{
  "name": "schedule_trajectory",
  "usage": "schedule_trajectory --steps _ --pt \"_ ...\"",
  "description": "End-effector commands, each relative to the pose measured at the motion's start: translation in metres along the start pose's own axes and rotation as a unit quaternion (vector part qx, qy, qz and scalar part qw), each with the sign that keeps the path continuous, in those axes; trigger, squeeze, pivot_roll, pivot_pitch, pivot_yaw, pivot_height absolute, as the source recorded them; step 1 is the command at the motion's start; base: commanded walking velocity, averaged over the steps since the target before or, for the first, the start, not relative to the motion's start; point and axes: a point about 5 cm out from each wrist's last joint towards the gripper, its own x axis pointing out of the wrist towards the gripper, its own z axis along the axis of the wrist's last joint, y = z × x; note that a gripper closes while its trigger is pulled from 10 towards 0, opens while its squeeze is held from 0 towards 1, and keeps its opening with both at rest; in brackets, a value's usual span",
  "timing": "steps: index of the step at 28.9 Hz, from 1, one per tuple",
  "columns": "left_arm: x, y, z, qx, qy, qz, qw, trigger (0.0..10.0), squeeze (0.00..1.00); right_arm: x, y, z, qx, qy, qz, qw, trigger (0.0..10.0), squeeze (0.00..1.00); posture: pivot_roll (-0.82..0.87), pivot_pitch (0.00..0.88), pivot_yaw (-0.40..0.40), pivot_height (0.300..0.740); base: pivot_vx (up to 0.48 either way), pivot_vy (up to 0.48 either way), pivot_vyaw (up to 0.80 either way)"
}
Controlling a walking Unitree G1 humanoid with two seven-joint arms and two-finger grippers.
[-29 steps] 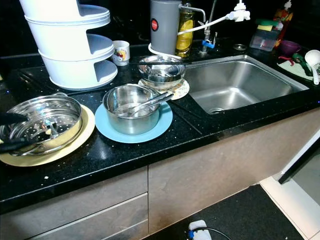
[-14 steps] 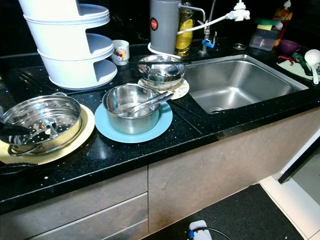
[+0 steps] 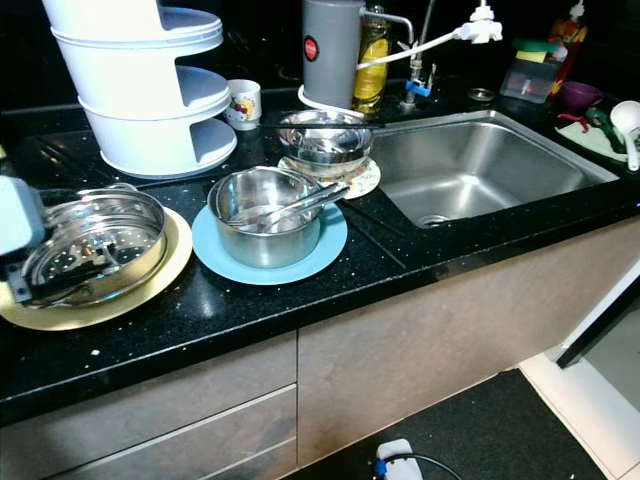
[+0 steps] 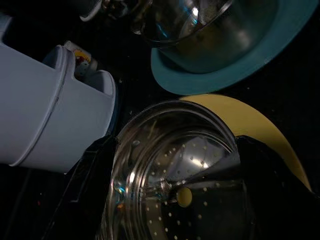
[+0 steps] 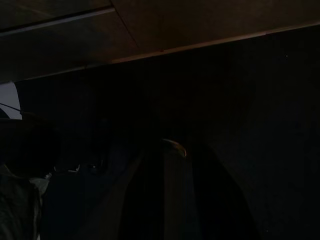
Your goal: Kitchen organization
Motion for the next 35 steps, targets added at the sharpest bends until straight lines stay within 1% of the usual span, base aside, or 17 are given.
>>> schedule_trajectory --steps 1,4,5,7,9,11,13,14,17,20,22,23,27,30,33,34,35 --pt "0.004 -0.004 -0.004 -0.005 0.002 -0.003 1.000 10.0 0.00 -0.001 -0.001 -0.004 0.005 0.007 -0.003 1.000 10.0 0.00 0.01 0.117 -0.058 0.740 0.000 0.000 0.00" --pt "0.006 -0.002 -0.013 -0.014 0.010 0.034 0.999 10.0 0.00 -0.001 -0.001 -0.004 0.005 0.006 -0.003 1.000 10.0 0.00 0.01 0.117 -0.059 0.740 0.000 0.000 0.00" --pt "0.007 0.004 -0.023 -0.032 0.030 0.076 0.996 10.0 0.00 -0.001 -0.001 -0.003 0.005 0.006 -0.003 1.000 10.0 0.00 0.01 0.118 -0.062 0.740 0.000 0.000 0.00" --pt "0.001 0.020 -0.055 -0.080 0.164 0.142 0.973 10.0 0.00 -0.001 -0.002 -0.003 0.005 0.007 -0.003 1.000 10.0 0.00 0.01 0.117 -0.065 0.740 0.000 0.000 0.00" --pt "-0.003 0.028 -0.072 -0.173 0.214 0.190 0.942 10.0 0.00 -0.001 -0.002 -0.003 0.004 0.007 -0.003 1.000 10.0 0.00 0.02 0.117 -0.069 0.740 0.000 0.000 0.00" --pt "-0.003 0.028 -0.072 -0.173 0.214 0.190 0.942 10.0 0.00 -0.001 -0.002 -0.003 0.004 0.007 -0.003 1.000 10.0 0.00 0.02 0.117 -0.069 0.740 0.000 0.000 0.00" --pt "0.006 0.033 -0.072 -0.246 0.205 0.221 0.921 10.0 0.01 -0.001 -0.001 -0.003 0.001 0.009 0.000 1.000 10.0 0.00 0.02 0.117 -0.072 0.740 0.000 0.000 0.00" --pt "0.006 0.033 -0.072 -0.246 0.205 0.221 0.921 10.0 0.01 -0.001 -0.001 -0.003 0.001 0.009 0.000 1.000 10.0 0.00 0.02 0.117 -0.072 0.740 0.000 0.000 0.00" --pt "0.044 0.033 -0.051 -0.325 0.166 0.188 0.912 10.0 0.00 0.000 -0.002 -0.001 0.002 0.007 -0.002 1.000 10.0 0.00 0.01 0.116 -0.068 0.740 0.000 0.000 0.00" --pt "0.052 0.035 -0.043 -0.327 0.145 0.179 0.916 10.0 0.00 0.000 -0.002 -0.001 0.003 0.006 -0.002 1.000 10.0 0.00 0.01 0.115 -0.063 0.740 0.000 0.000 0.00" --pt "0.060 0.040 -0.025 -0.304 0.076 0.151 0.938 10.0 0.00 0.000 -0.003 0.000 0.005 0.004 -0.005 1.000 10.0 0.00 0.01 0.113 -0.056 0.740 0.000 0.000 0.00" --pt "0.059 0.044 -0.014 -0.266 0.024 0.121 0.956 10.0 0.00 -0.001 -0.003 -0.001 0.007 0.004 -0.007 1.000 10.0 0.00 0.01 0.111 -0.055 0.740 0.000 0.000 0.00" --pt "0.056 0.047 -0.010 -0.236 -0.002 0.093 0.967 10.0 0.00 -0.001 -0.003 -0.002 0.009 0.005 -0.007 1.000 10.0 0.00 0.01 0.111 -0.055 0.740 0.000 0.000 0.00" --pt "0.042 0.060 -0.008 -0.159 -0.052 0.070 0.983 10.0 0.00 -0.001 -0.002 -0.003 0.008 0.006 -0.005 1.000 10.0 0.00 0.02 0.105 -0.059 0.740 0.000 0.000 0.00" --pt "0.035 0.070 -0.017 -0.075 -0.010 0.072 0.995 10.0 0.00 -0.001 -0.002 -0.003 0.007 0.006 -0.005 1.000 10.0 0.00 0.02 0.100 -0.059 0.740 0.000 0.000 0.00" --pt "0.034 0.071 -0.019 -0.024 0.007 0.055 0.998 10.0 0.00 -0.001 -0.002 -0.003 0.007 0.006 -0.005 1.000 10.0 0.00 0.02 0.100 -0.058 0.740 0.000 0.000 0.00" --pt "0.033 0.070 -0.019 -0.001 0.006 0.034 0.999 10.0 0.00 -0.001 -0.003 -0.003 0.007 0.005 -0.006 1.000 10.0 0.00 0.02 0.099 -0.058 0.740 0.000 0.000 0.00"
